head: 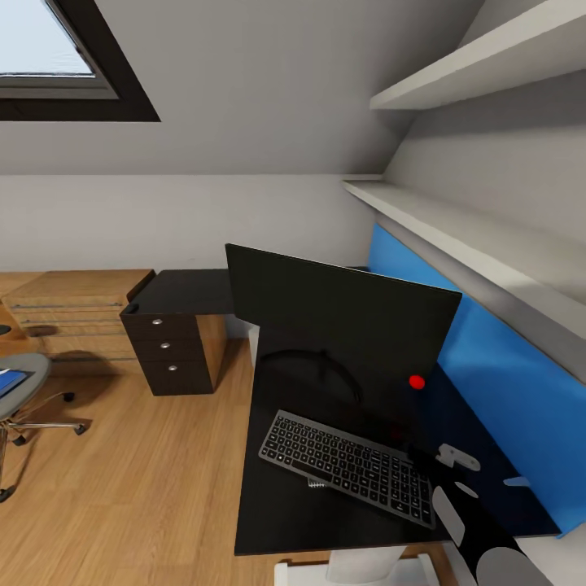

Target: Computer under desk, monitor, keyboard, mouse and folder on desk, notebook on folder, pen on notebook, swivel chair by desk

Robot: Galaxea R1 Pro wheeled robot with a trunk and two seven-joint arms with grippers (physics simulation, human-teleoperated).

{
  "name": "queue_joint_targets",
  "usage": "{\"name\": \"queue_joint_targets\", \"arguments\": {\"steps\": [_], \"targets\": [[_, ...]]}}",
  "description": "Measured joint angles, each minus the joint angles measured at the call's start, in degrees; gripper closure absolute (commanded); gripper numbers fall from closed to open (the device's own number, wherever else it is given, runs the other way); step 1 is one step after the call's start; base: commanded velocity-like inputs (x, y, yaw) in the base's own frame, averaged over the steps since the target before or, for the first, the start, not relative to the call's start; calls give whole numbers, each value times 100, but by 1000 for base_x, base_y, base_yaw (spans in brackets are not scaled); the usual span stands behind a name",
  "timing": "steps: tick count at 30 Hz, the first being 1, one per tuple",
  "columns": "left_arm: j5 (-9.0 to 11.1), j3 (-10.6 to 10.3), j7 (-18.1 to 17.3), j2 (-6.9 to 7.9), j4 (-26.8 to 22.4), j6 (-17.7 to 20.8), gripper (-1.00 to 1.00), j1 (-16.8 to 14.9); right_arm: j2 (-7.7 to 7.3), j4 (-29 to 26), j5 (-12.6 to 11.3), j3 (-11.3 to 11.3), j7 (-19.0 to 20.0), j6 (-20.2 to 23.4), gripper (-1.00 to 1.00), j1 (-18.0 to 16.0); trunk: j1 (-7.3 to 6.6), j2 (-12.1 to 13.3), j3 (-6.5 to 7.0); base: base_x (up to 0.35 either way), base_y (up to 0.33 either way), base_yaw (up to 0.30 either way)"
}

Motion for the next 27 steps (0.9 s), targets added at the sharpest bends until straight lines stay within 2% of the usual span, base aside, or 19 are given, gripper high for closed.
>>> {"name": "queue_joint_targets", "arguments": {"steps": [6, 9, 11, 13, 19, 27], "targets": [[63, -4, -32, -3, -16, 15, -100, 0, 0, -2, -34, 25, 9, -19, -100, 2, 0, 0, 0, 0, 0, 0], [65, -1, -16, -38, -16, 24, -100, 0, 6, -2, -35, 37, 10, -28, -100, 2, 65, -119, -53, 0, 0, 0], [66, 7, 81, -70, -13, 27, -100, 0, 8, -2, -32, 40, 10, -31, -100, 2, 109, -199, -90, 0, 0, 0], [69, 8, 456, -112, -7, 28, -100, 0, 9, -2, -30, 43, 10, -34, -100, 2, 153, -280, -125, 0, 0, 0], [78, -27, 1026, -183, 14, 41, -100, 0, 8, -8, -21, 44, 11, -35, -100, 1, 285, -521, -234, 0, 0, 0], [87, -39, 1106, -263, 43, 51, -100, -1, 5, -11, -15, 44, 11, -35, -100, 2, 461, -842, -378, 0, 0, 0]]}}
